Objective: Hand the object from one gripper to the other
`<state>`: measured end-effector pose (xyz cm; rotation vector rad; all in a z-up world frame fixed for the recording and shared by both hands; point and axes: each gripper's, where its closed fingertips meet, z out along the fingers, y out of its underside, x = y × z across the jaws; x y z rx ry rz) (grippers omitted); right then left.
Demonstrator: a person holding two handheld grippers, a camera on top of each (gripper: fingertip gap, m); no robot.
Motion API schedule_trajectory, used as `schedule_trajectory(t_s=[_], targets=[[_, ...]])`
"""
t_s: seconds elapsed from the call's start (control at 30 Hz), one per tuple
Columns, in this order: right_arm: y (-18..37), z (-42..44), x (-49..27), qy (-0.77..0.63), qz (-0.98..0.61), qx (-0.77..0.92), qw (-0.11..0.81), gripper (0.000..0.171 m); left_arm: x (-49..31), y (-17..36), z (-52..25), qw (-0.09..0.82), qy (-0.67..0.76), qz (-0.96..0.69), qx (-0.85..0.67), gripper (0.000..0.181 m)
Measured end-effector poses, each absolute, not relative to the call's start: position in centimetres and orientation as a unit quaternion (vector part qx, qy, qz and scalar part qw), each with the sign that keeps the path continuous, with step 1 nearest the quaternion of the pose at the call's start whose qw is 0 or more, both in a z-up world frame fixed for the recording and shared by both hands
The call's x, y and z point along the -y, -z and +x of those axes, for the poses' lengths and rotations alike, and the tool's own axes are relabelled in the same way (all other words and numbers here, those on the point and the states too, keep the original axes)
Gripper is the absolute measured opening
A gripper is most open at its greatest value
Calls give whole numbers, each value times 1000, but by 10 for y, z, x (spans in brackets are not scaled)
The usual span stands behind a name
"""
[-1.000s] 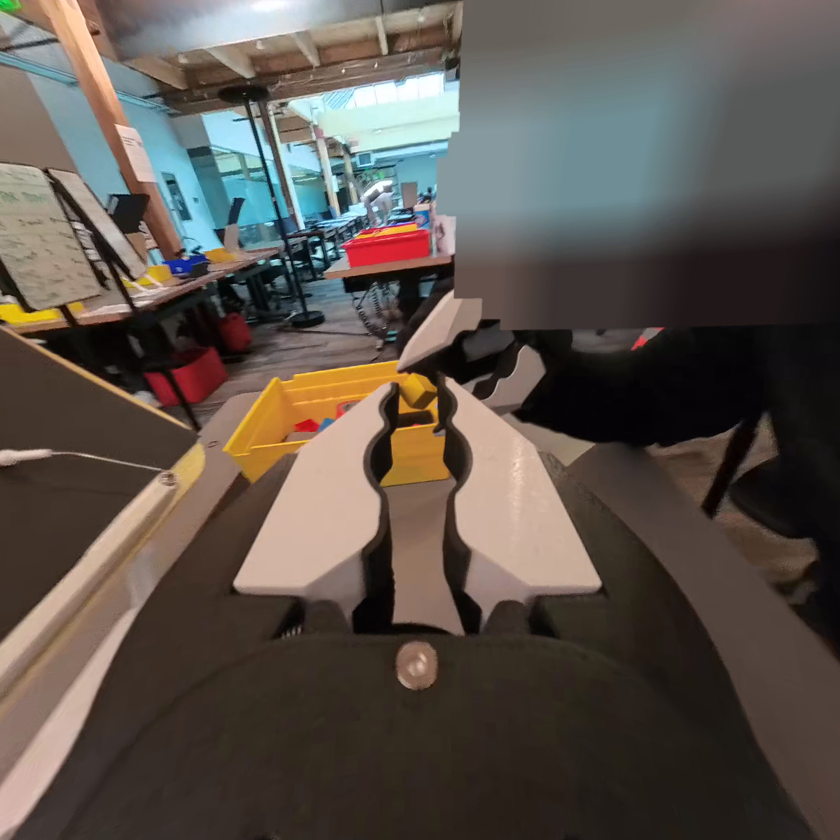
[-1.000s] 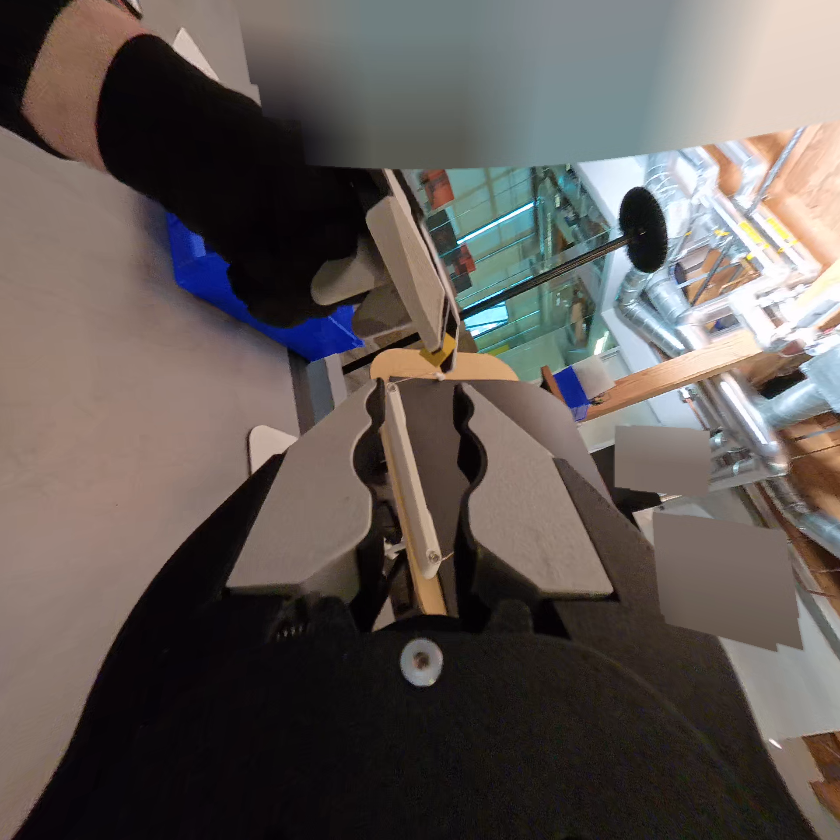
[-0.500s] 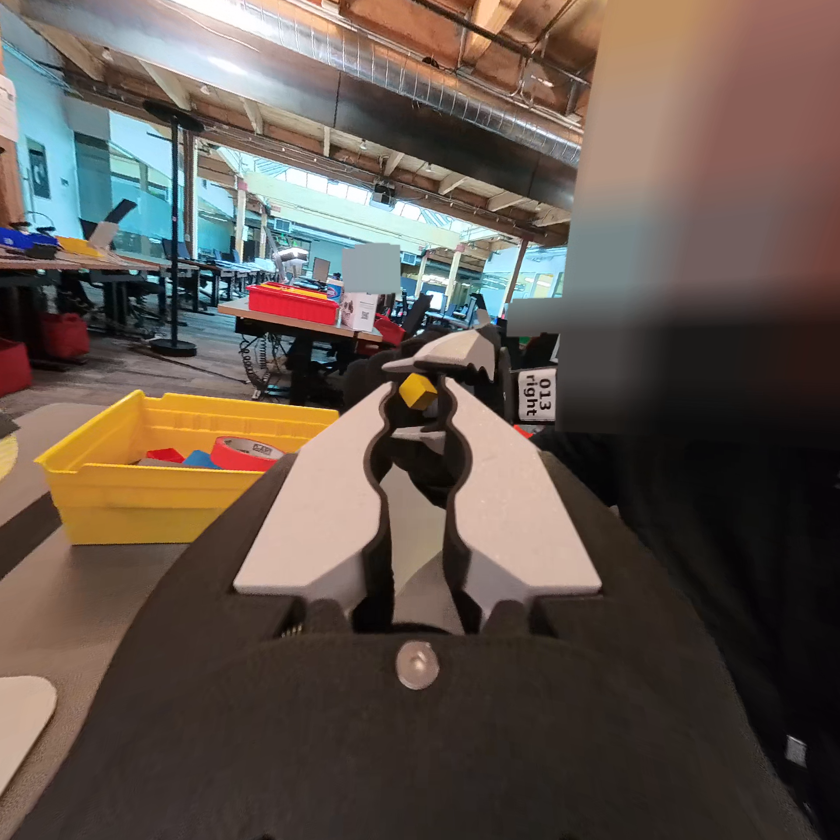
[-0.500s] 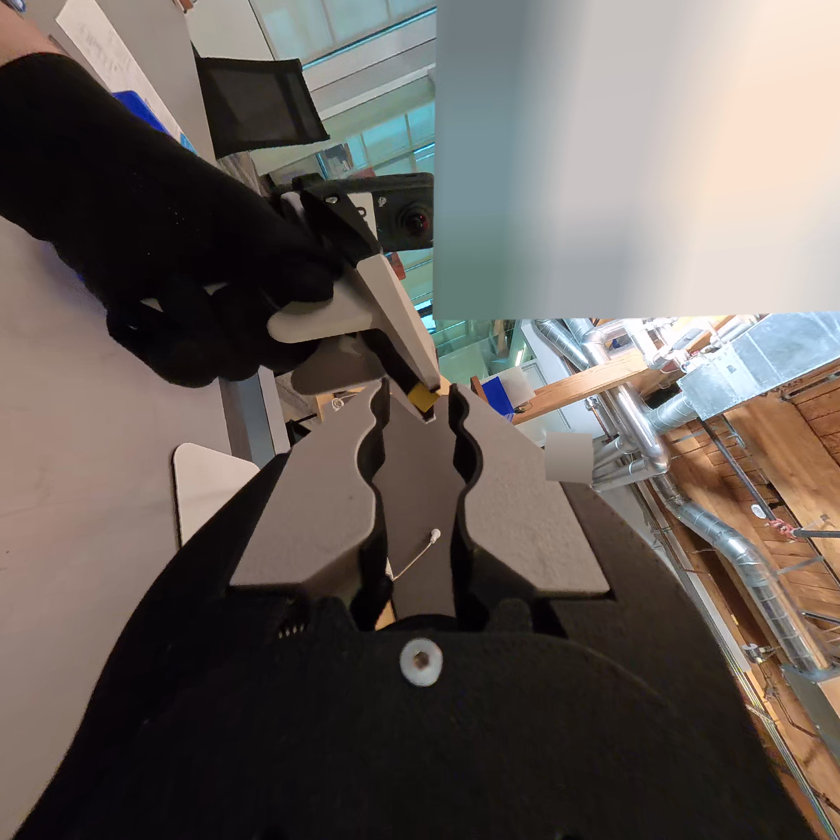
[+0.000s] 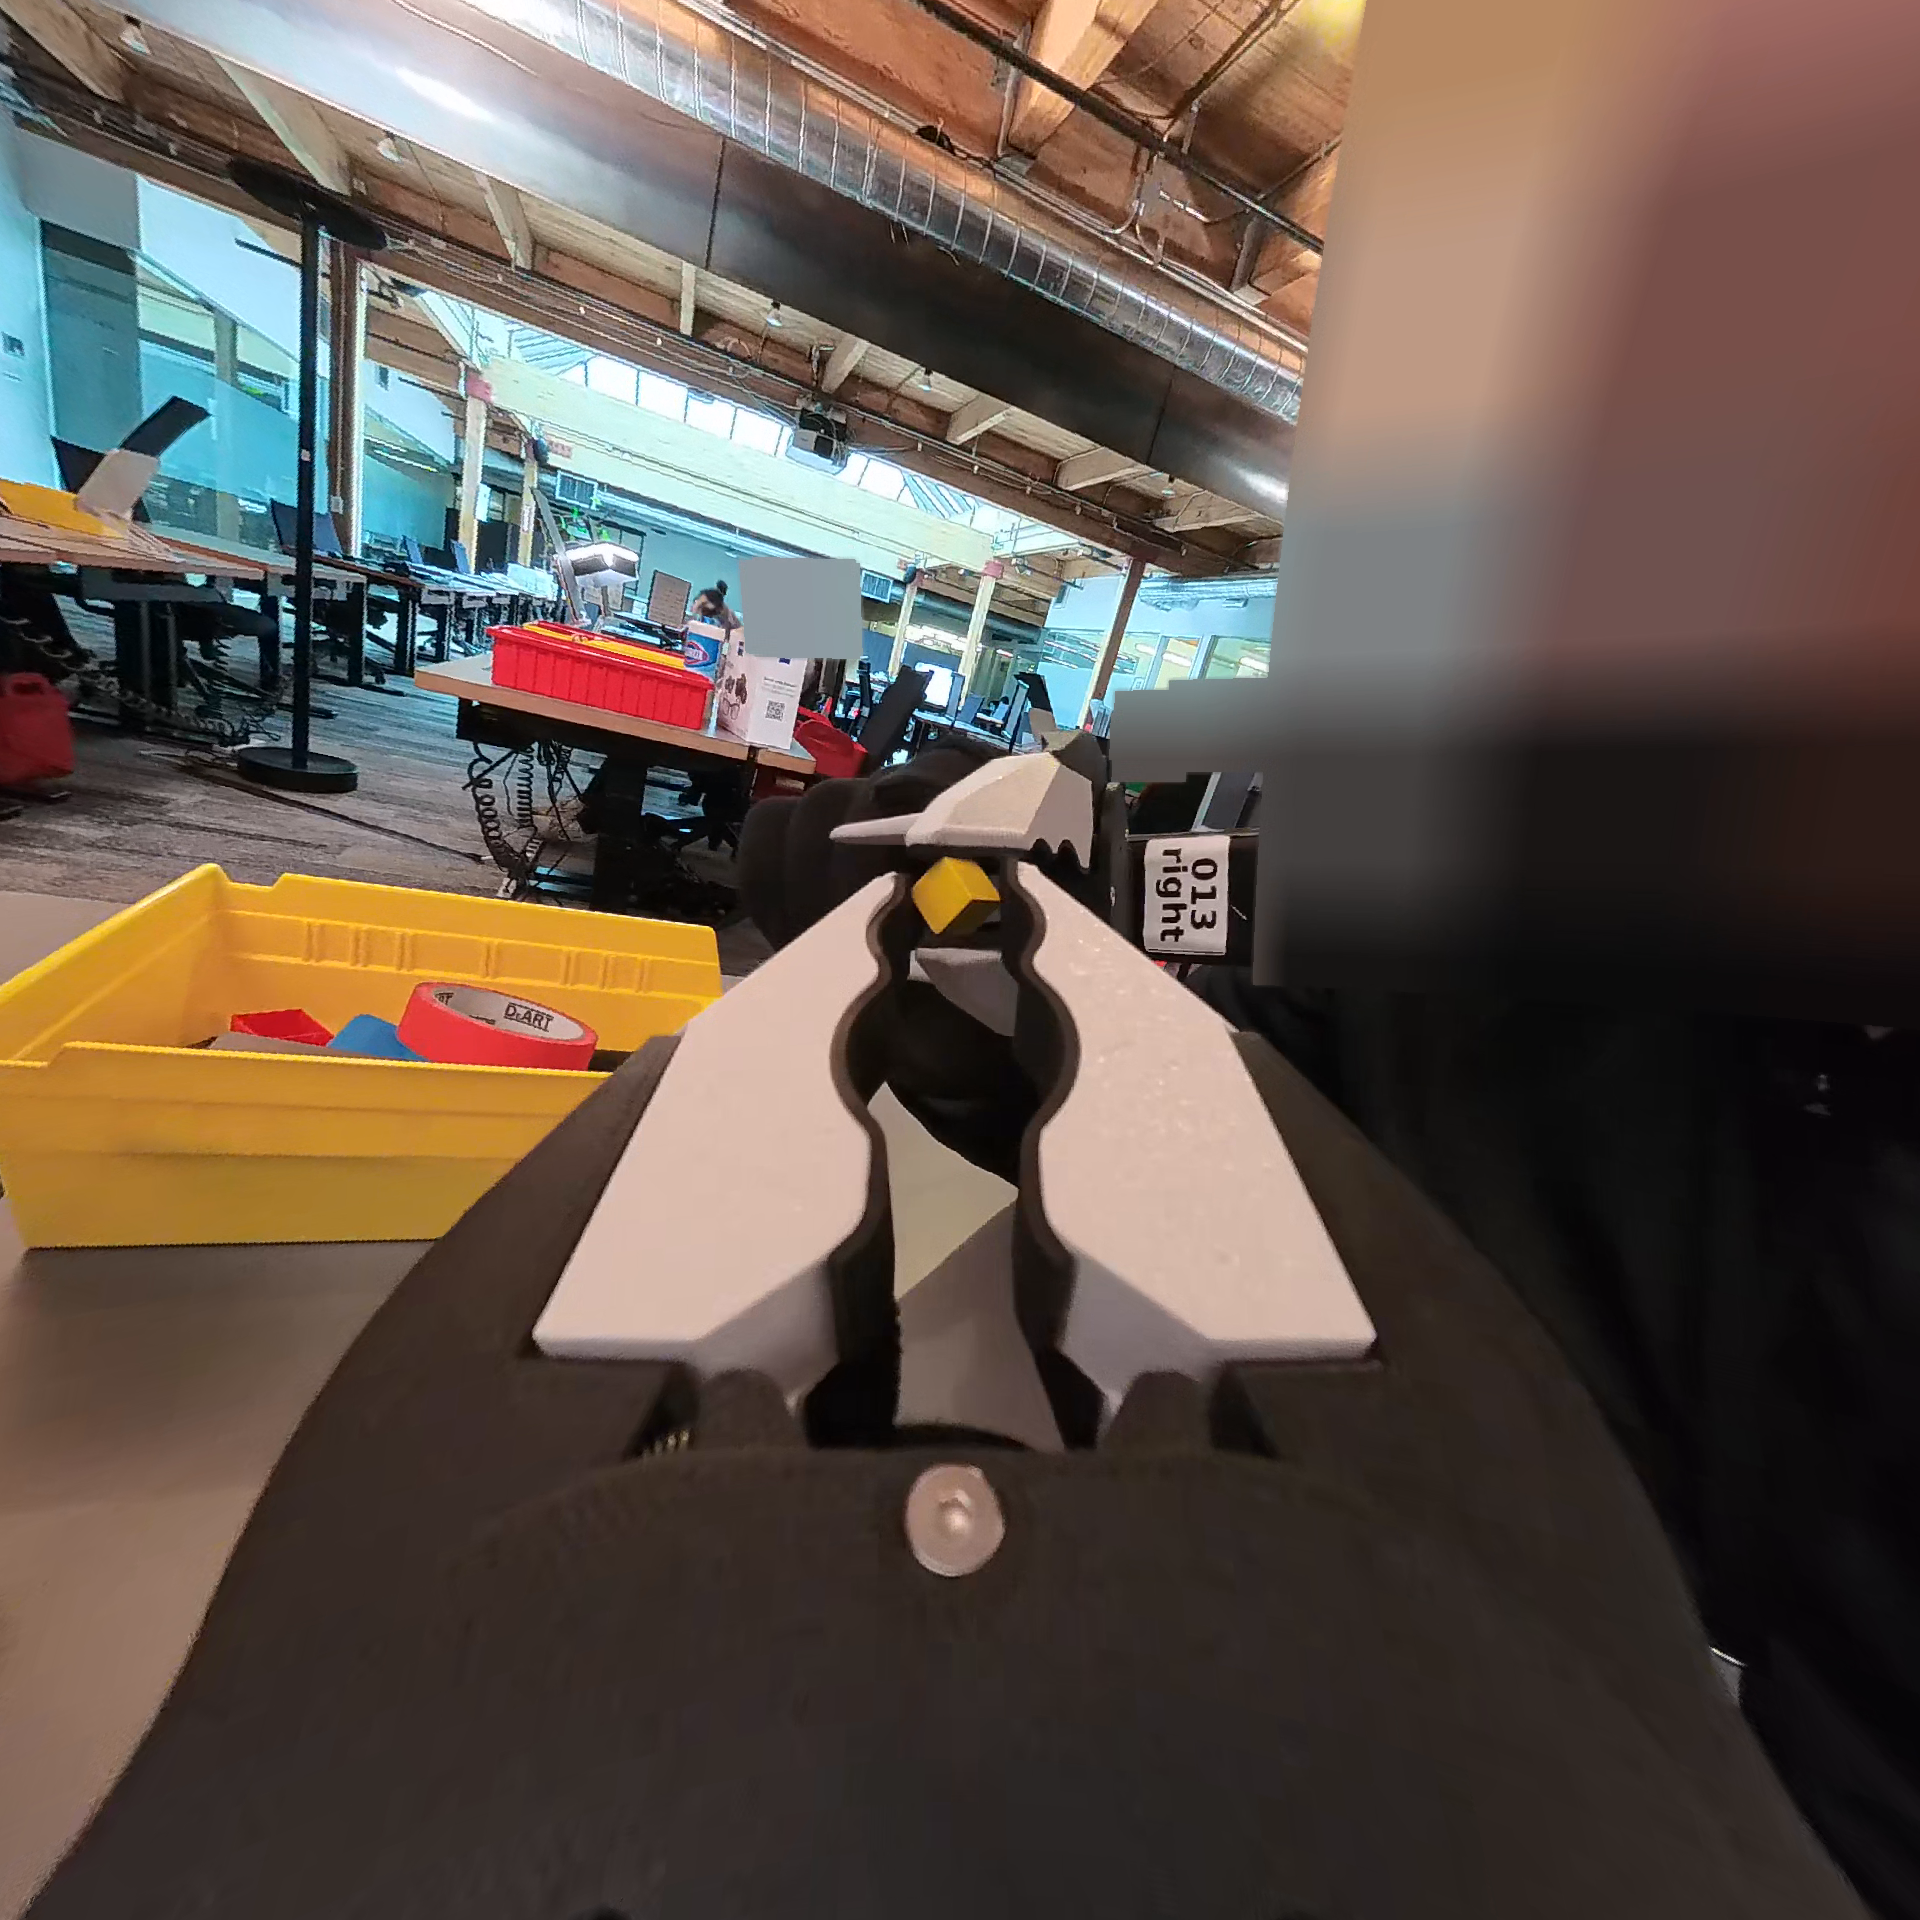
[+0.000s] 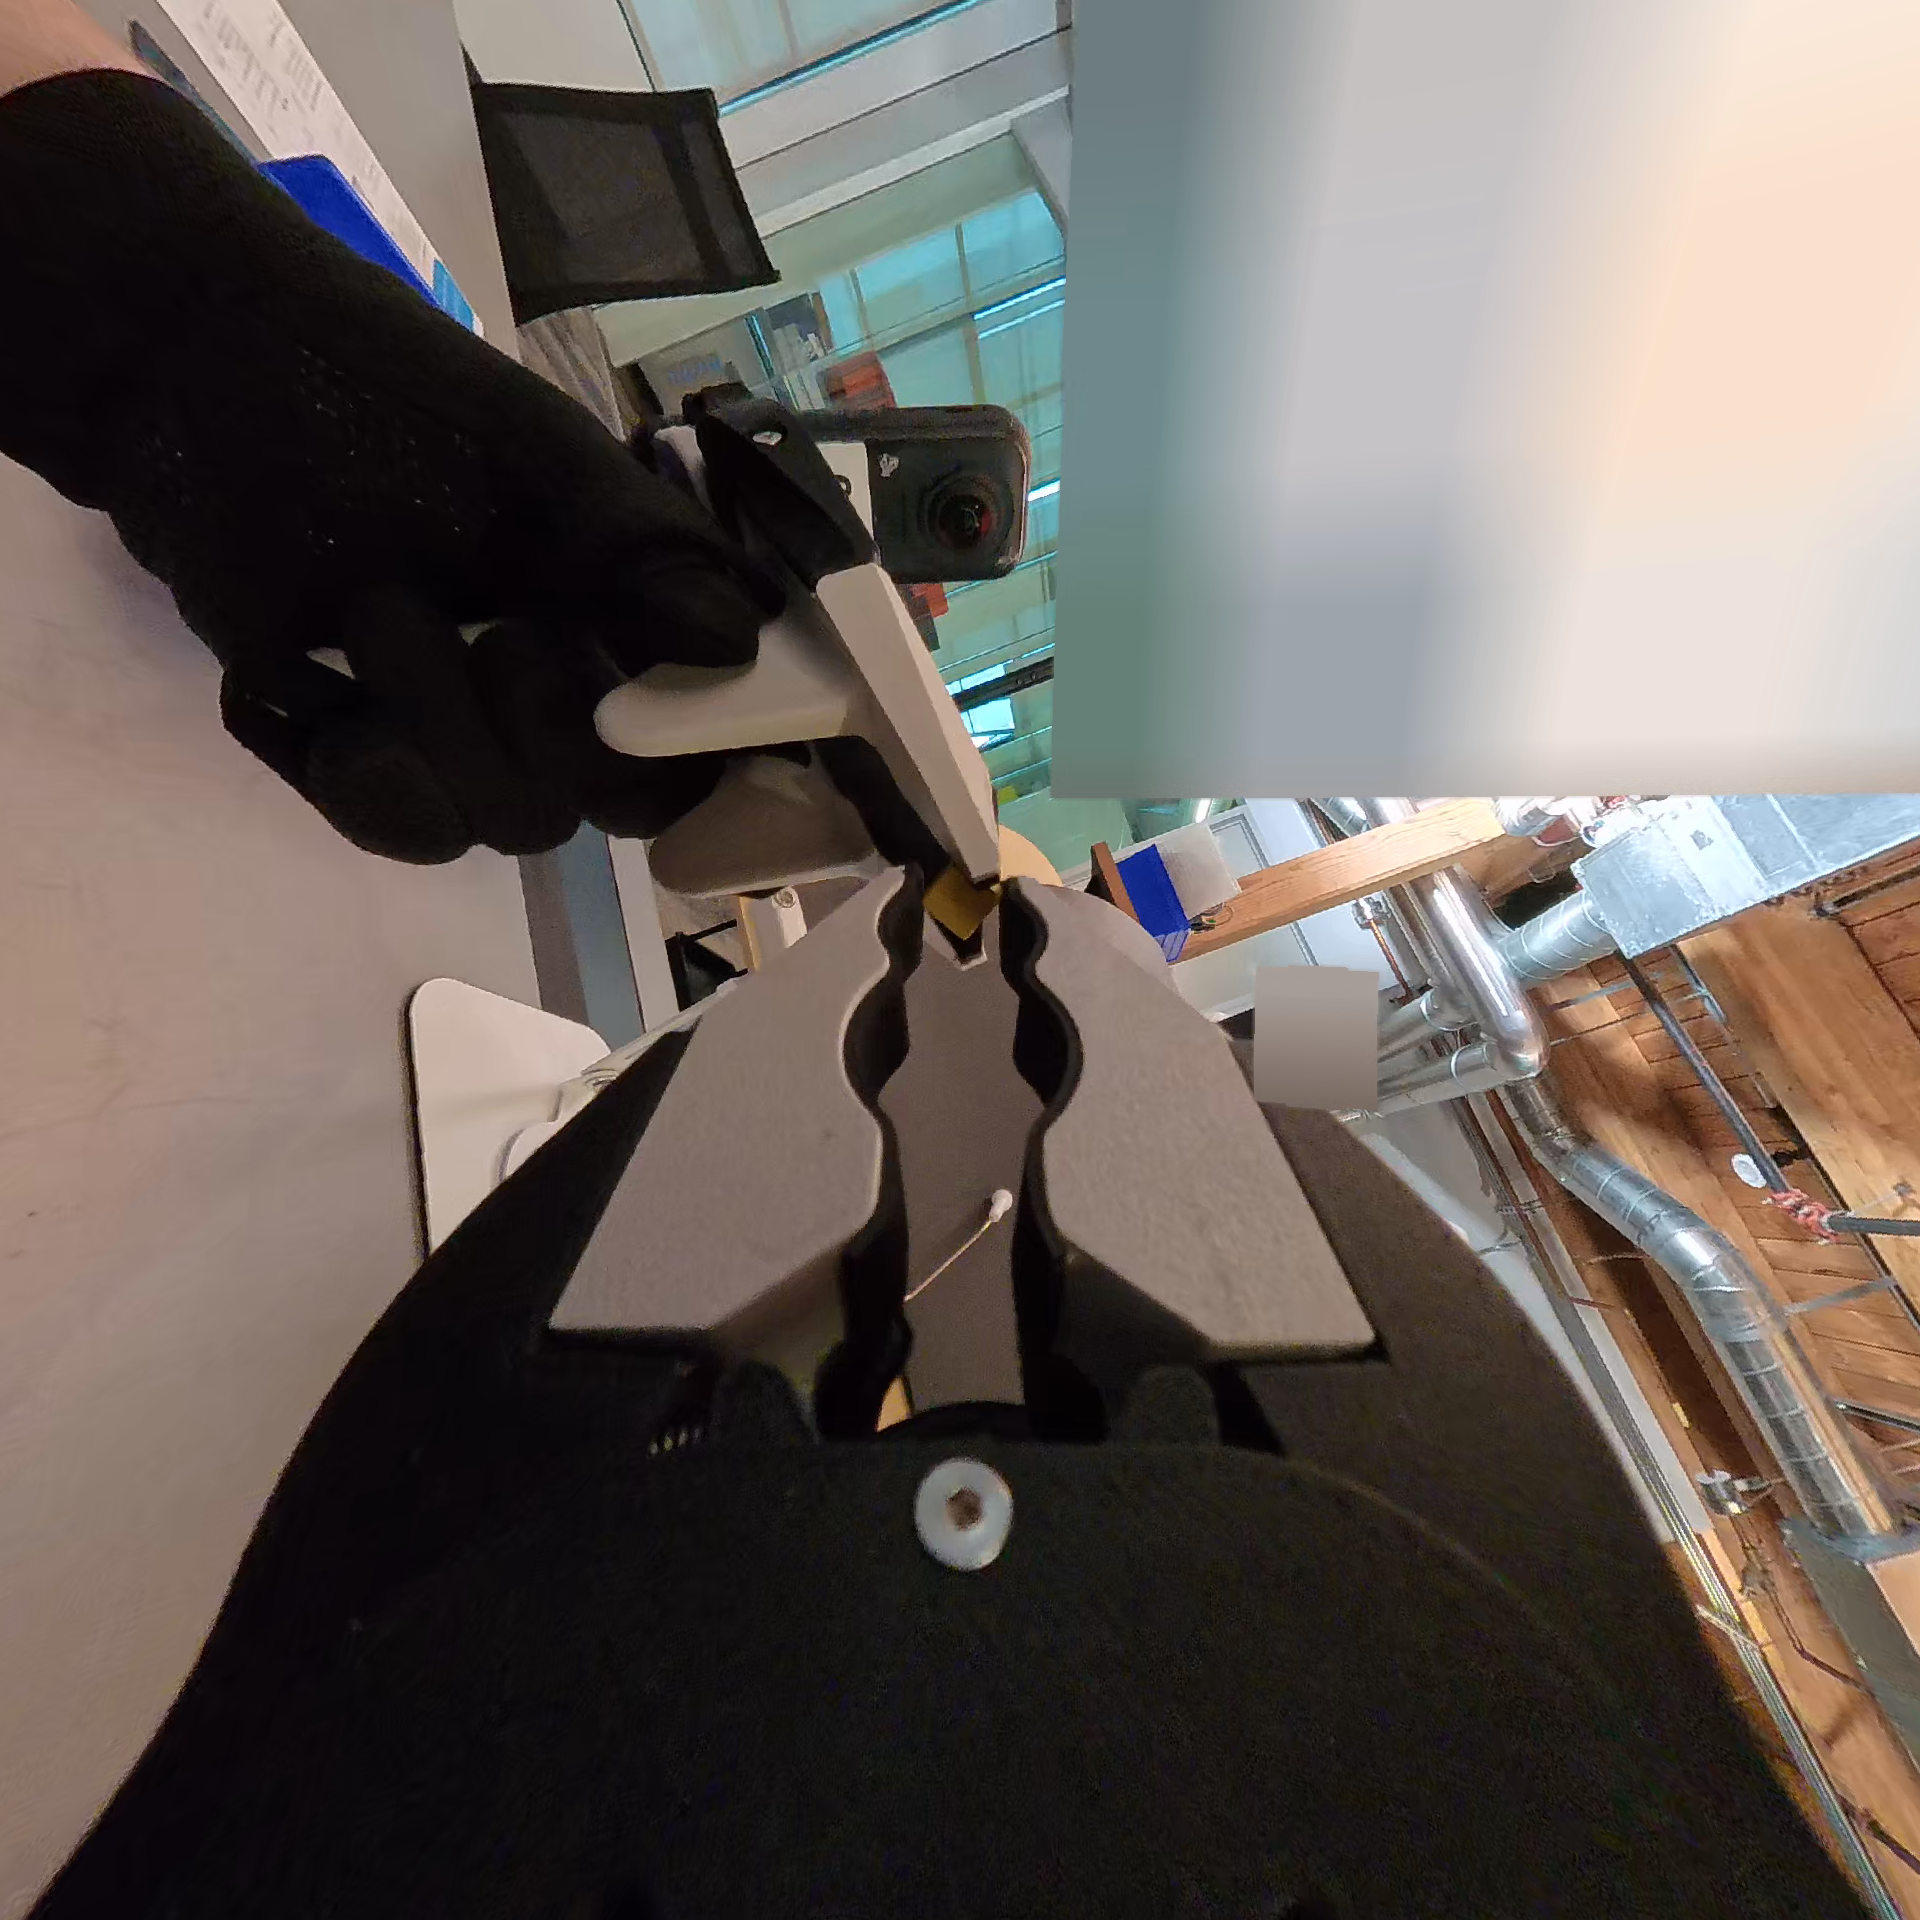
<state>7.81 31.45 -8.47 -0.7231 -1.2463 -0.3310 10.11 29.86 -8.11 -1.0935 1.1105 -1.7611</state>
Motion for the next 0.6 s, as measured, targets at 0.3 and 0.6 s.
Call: schedule_trajectory(t_s=[0.3,0.6], targets=[[84,105,-324,144,-382,543,734,12,-315,84,101,403,669,-461,-421,37],[154,276,-406,169,-657,437,591,13,-332,86,90,471,569,-500,-453,9]])
